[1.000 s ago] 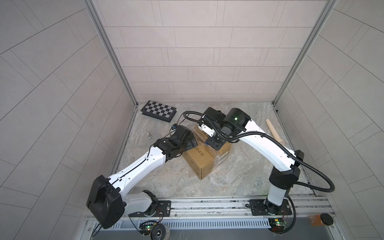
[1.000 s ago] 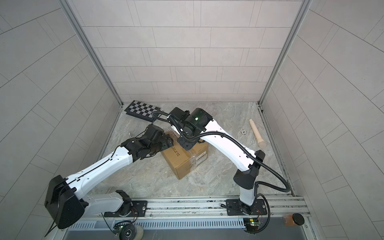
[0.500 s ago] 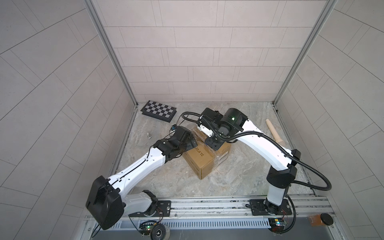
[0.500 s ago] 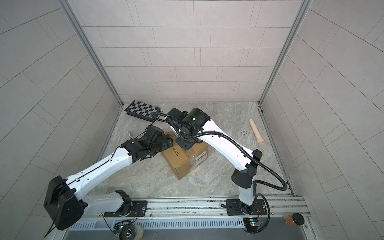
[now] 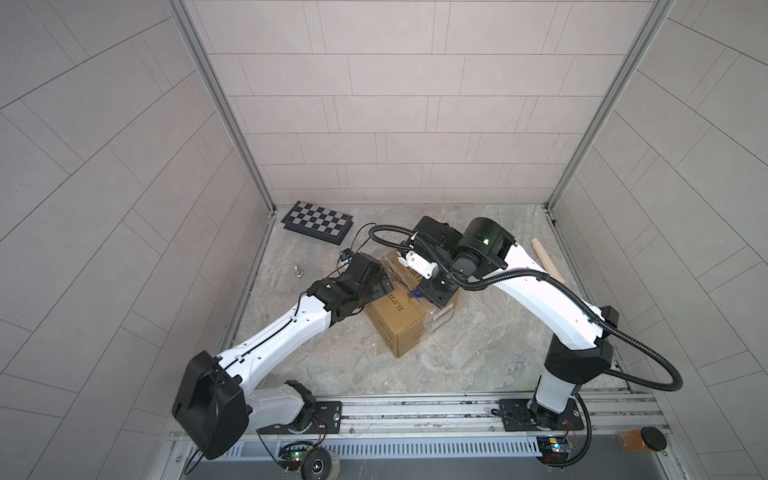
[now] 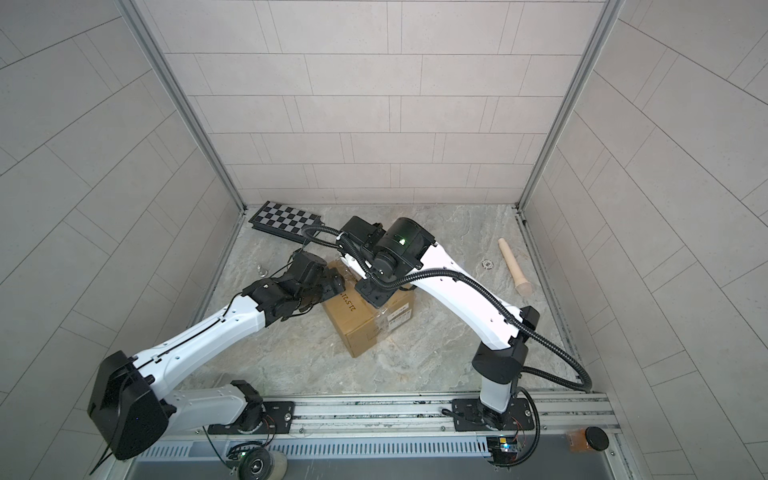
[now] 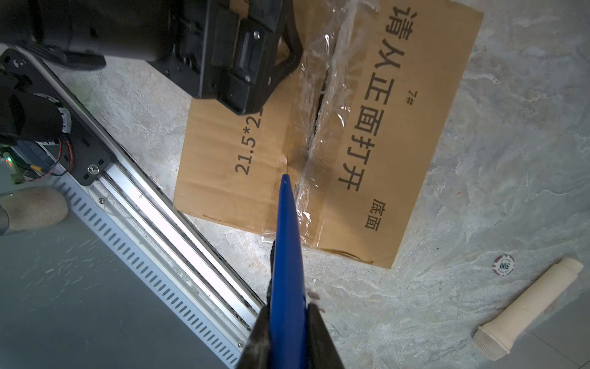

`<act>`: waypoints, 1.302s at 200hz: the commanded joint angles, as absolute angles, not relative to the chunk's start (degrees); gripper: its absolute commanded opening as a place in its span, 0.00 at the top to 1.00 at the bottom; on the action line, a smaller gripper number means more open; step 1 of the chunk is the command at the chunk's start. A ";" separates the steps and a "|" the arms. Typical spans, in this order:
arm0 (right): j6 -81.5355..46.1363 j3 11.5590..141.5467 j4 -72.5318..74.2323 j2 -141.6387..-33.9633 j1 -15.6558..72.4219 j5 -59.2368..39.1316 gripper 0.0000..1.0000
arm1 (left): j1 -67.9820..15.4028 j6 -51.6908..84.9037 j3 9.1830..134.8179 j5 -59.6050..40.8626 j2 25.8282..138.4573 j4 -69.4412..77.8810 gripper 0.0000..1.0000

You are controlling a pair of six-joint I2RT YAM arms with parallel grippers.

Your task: Unpack the express box

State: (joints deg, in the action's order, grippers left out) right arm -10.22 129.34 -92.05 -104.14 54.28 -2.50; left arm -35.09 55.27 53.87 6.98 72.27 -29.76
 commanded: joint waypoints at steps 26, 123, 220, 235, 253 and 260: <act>-10.10 135.28 -99.32 -106.36 53.92 1.84 1.00 | -34.28 54.14 49.68 10.02 74.75 -41.40 0.02; -9.29 137.57 -93.27 -104.32 52.93 5.54 1.00 | -34.28 54.39 48.66 9.45 74.22 -40.54 0.02; -8.94 134.84 -89.71 -105.39 53.09 -0.30 1.00 | -34.28 54.75 48.50 9.41 74.18 -40.58 0.02; -8.97 134.11 -89.36 -105.38 53.13 -0.44 1.00 | -34.28 54.71 48.49 9.36 74.18 -40.58 0.02; -8.92 133.25 -88.95 -105.33 53.09 -0.34 1.00 | -34.28 54.77 48.51 9.32 74.27 -40.52 0.02; -8.88 132.93 -88.78 -105.33 53.11 -0.11 1.00 | -34.28 54.80 48.42 9.31 74.27 -40.58 0.02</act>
State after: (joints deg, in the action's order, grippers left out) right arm -9.43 133.60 -89.19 -105.34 52.86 -0.08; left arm -34.52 56.12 52.45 8.91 71.42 -27.42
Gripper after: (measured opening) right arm 0.185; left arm 0.983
